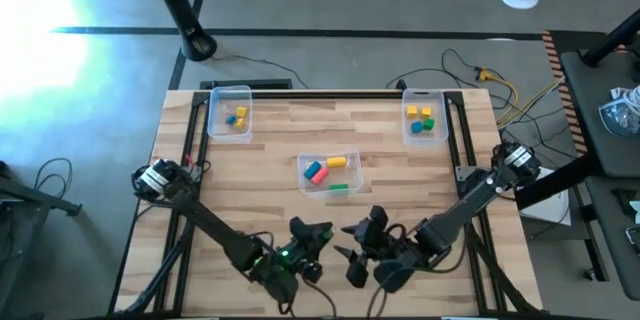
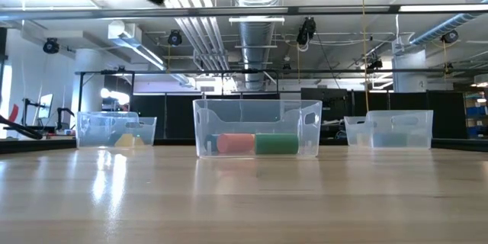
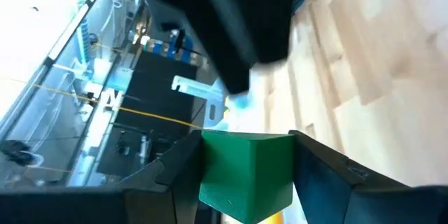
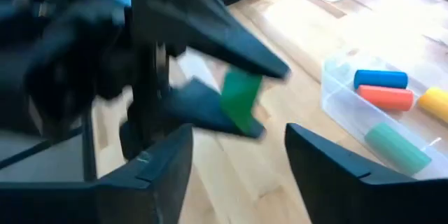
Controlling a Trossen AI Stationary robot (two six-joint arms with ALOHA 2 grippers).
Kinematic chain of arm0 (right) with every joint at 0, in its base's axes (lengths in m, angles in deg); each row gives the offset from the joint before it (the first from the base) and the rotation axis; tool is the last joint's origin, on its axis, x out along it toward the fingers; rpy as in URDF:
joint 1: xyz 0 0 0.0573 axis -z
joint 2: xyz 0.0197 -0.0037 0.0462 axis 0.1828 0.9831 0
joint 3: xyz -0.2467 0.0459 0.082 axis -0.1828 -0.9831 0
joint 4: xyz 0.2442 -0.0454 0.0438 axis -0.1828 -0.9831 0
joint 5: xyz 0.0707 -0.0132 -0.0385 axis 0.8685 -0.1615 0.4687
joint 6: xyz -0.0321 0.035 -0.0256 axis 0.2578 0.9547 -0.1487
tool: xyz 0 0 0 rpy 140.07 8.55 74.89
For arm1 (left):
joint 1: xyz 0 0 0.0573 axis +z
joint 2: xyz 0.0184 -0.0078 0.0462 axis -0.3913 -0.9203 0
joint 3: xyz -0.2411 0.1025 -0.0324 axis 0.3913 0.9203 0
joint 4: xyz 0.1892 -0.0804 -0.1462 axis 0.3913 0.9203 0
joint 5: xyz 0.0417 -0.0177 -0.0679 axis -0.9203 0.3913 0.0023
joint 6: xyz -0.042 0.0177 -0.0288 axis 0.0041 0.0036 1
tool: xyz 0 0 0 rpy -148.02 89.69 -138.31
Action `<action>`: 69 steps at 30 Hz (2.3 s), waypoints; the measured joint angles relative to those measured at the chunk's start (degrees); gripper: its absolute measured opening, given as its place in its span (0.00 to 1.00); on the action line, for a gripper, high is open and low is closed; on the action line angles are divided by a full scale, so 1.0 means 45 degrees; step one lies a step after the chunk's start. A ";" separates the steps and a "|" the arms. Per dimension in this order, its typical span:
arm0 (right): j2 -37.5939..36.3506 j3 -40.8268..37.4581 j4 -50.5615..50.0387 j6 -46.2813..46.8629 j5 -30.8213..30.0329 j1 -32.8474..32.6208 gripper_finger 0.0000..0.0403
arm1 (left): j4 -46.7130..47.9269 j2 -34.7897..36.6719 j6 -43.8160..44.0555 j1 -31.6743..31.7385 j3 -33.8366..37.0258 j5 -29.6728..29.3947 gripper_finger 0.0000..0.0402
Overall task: Sort blocks by size
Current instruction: Put the green triangle block into the left transparent bin
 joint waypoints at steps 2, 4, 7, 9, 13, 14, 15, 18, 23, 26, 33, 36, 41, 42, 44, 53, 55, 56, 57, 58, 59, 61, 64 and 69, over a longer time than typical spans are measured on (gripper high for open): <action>-0.0014 0.0000 -0.0166 0.0143 0.0000 -0.0280 0.59 | 0.0913 0.0363 0.0802 -0.0227 0.0000 0.0034 0.42; -0.0014 -0.0015 -0.0443 0.0442 0.0005 -0.0556 0.63 | 0.2024 0.0847 0.1651 -0.0433 0.0000 0.0020 0.42; -0.0014 -0.0131 -0.0653 0.1087 0.0015 -0.0941 0.68 | 0.4194 0.1850 0.3167 -0.0661 0.0000 0.0032 0.42; -0.0014 -0.0225 -0.0683 0.1283 0.0015 -0.1204 0.71 | 0.5904 0.2720 0.4408 -0.0721 0.0000 0.0068 0.42; 0.0001 -0.0327 -0.0648 0.1624 -0.0074 -0.1719 0.73 | 0.9993 0.4656 0.7556 -0.0461 0.0000 0.0730 0.42; 0.0047 -0.0336 -0.0629 0.1699 -0.0109 -0.1817 0.74 | 1.1094 0.5122 0.8380 -0.0246 0.0000 0.0750 0.42; 0.0079 -0.0350 -0.0631 0.1750 -0.0165 -0.1930 0.74 | 1.2304 0.5543 0.9260 0.0024 0.0000 0.0754 0.42; 0.0248 -0.0359 -0.0640 0.1879 -0.0292 -0.2131 0.74 | 1.5631 0.6688 1.1685 0.1438 0.0000 0.0814 0.44; 0.0403 -0.0359 -0.0635 0.1870 -0.0301 -0.2168 0.72 | 1.7628 0.7962 1.3106 0.5626 0.0131 0.2100 0.44; 0.0403 -0.0359 -0.0617 0.1858 -0.0321 -0.2168 0.72 | 1.6815 0.8231 1.1831 0.8441 0.0491 0.3573 0.43; 0.0403 -0.0359 -0.0628 0.1818 -0.0271 -0.2264 0.73 | 1.4016 0.7694 0.8551 1.4275 0.1900 0.7520 0.44; 0.0403 -0.0359 -0.0689 0.1802 -0.0243 -0.2362 0.74 | 1.3336 0.7118 0.7996 1.6150 0.2514 0.8442 0.43; 0.0403 -0.0504 -0.1213 0.1939 -0.0296 -0.2362 0.73 | 1.2622 0.5861 0.7691 1.8281 0.3112 0.9271 0.43; 0.0403 -0.0592 -0.1249 0.2010 -0.0296 -0.2361 0.73 | 1.2604 0.5558 0.7682 1.8592 0.3109 0.9333 0.43; 0.0413 -0.0719 -0.1227 0.2279 -0.0296 -0.2328 0.72 | 1.2589 0.4973 0.7644 1.9070 0.3073 0.9367 0.43; 0.0418 -0.0753 -0.1023 0.3149 -0.0446 -0.2275 0.73 | 1.2221 0.2799 0.7430 2.0279 0.2660 1.1050 0.43; 0.0416 -0.0753 -0.0684 0.3210 -0.0444 -0.2275 0.74 | 1.1982 0.2567 0.7359 2.0389 0.2662 1.1906 0.43; 0.0415 -0.0753 -0.0500 0.3203 -0.0447 -0.2275 0.74 | 1.1859 0.2479 0.7369 2.0400 0.2662 1.2141 0.43; 0.0417 -0.0753 -0.0334 0.3181 -0.0447 -0.2275 0.75 | 1.1804 0.2399 0.7364 2.0429 0.2659 1.2287 0.43; 0.0414 -0.0753 -0.0194 0.3148 -0.0452 -0.2275 0.75 | 1.1847 0.2300 0.7354 2.0445 0.2659 1.2324 0.43; 0.0413 -0.0753 -0.0108 0.3124 -0.0449 -0.2275 0.75 | 1.1876 0.2217 0.7349 2.0451 0.2662 1.2395 0.43; 0.0414 -0.0753 -0.0058 0.3099 -0.0452 -0.2275 0.75 | 1.1927 0.2126 0.7318 2.0509 0.2645 1.2489 0.43; 0.0417 -0.0753 -0.0066 0.3174 -0.0450 -0.2275 0.73 | 1.1980 0.1970 0.7184 2.0578 0.2642 1.2847 0.44; 0.0415 -0.0763 -0.0066 0.3482 -0.0447 -0.2275 0.71 | 1.2015 0.1900 0.7094 2.0611 0.2655 1.2831 0.48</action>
